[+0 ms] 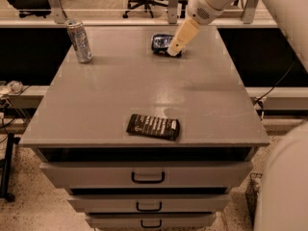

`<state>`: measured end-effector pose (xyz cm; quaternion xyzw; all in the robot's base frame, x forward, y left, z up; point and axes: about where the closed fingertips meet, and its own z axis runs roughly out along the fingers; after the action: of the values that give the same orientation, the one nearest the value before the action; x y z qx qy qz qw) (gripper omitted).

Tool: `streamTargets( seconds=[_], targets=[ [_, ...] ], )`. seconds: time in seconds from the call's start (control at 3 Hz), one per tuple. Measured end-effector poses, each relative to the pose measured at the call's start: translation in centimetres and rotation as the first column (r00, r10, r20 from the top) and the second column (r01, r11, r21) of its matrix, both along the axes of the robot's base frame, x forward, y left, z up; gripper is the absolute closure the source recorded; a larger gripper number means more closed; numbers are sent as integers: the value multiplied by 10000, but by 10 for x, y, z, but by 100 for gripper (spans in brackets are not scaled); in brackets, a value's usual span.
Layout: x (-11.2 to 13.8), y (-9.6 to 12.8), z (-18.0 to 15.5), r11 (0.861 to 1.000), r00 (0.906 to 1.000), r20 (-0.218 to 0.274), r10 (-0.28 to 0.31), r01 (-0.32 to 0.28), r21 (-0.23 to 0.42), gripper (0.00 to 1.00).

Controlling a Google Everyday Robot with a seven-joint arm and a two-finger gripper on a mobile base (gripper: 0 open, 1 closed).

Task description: Place pepsi can upright

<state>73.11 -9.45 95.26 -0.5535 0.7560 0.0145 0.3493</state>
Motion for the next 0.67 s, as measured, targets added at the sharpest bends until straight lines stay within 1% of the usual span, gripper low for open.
streamTargets(
  seconds=[0.33, 0.67],
  targets=[
    [31, 12, -14, 9954, 9974, -73, -715, 718, 627, 0],
    [55, 24, -32, 9868, 9920, -251, -1235, 1254, 1022, 0]
  ],
)
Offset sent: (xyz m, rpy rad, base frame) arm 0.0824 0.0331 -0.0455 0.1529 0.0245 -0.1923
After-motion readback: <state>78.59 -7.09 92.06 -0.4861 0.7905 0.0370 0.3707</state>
